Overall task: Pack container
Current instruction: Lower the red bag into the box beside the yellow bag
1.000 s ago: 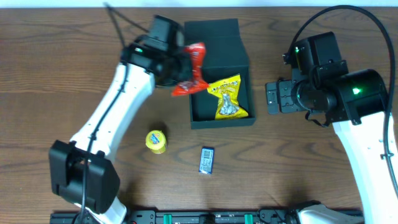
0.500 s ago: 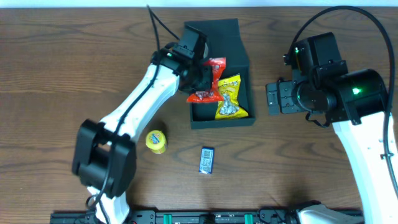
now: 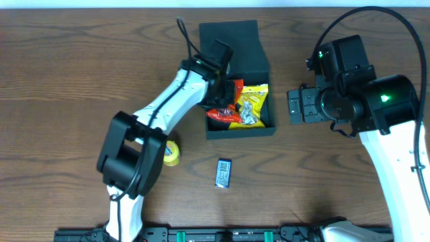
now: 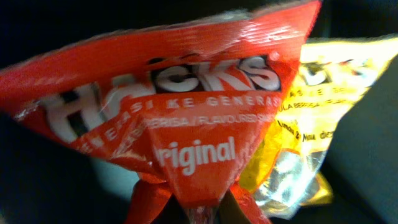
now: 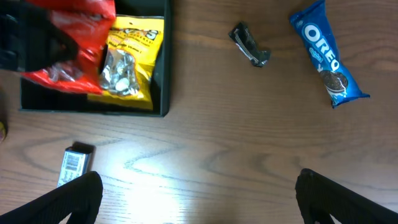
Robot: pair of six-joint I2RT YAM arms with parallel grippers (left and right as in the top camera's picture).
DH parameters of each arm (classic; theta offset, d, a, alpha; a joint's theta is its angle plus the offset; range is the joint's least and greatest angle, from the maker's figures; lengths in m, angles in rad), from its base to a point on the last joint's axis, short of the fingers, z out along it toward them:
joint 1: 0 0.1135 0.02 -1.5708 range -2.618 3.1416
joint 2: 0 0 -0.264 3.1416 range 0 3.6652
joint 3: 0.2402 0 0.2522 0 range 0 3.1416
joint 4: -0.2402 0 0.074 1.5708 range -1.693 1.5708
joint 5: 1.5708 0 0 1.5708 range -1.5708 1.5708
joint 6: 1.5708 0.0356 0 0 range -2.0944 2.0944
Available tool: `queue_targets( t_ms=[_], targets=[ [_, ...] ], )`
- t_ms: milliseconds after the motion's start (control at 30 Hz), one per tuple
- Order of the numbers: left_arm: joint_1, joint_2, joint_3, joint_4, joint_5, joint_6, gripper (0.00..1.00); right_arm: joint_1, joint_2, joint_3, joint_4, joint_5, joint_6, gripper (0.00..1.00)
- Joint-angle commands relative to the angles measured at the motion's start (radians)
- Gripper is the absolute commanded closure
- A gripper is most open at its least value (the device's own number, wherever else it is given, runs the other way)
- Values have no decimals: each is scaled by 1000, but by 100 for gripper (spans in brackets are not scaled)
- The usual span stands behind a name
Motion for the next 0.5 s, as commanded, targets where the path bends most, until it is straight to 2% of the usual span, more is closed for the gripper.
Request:
queue_targets(
  t_ms=[0,167,467],
  targets=[
    [-33,48,6,10,-11,-44,94,-8,-6,-6,-2,10,-14,1],
    [-61,47,6,48,-11,-49,94,-8,-6,-6,-2,11,-15,1],
    [-37,32,7,25,-11,-50,93,-8,-6,-6,-5,10,-14,1]
  ],
)
